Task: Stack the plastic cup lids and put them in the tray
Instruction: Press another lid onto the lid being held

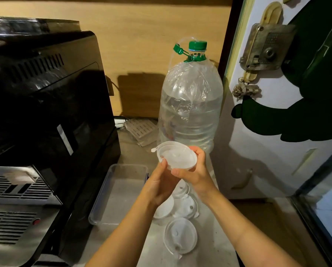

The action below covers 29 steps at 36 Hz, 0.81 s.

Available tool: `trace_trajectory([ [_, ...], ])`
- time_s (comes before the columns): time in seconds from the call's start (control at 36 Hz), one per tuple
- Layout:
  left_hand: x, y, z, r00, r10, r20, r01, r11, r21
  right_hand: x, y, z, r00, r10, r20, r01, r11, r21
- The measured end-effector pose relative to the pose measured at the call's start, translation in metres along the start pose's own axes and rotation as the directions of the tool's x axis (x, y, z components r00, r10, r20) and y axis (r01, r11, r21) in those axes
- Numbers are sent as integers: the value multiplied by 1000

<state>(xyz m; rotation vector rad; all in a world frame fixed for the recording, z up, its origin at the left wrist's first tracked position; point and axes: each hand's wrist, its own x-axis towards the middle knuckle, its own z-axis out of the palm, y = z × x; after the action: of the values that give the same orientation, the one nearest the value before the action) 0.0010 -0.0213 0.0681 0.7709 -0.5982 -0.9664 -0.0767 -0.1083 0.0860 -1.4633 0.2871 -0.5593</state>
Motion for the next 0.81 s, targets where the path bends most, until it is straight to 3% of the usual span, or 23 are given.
trace_trajectory([
  [0.14,3,3,-4,999,-17,28,21,985,-171,1,7,8,996,34,82,-30,999,-44],
  [0.28,5,10,-10,1000,6,-14,-10,965,-261,4,11,10,985,96,142,-63,972,-225],
  [0.39,5,14,-15,1000,-11,6,12,960,-281,6,15,11,973,181,145,-90,869,-486],
  [0.53,2,21,-22,999,-31,6,32,968,-250,9,17,12,960,191,207,10,713,-701],
  [0.58,0,23,-27,999,-44,-11,40,972,-231,12,17,10,948,219,230,15,693,-721],
  [0.72,-5,31,-46,987,-57,-148,23,976,-217,25,14,-1,949,243,203,-85,813,-576],
  [0.81,-10,37,-60,979,-50,-198,3,973,-231,32,21,-7,924,309,226,-107,776,-622],
])
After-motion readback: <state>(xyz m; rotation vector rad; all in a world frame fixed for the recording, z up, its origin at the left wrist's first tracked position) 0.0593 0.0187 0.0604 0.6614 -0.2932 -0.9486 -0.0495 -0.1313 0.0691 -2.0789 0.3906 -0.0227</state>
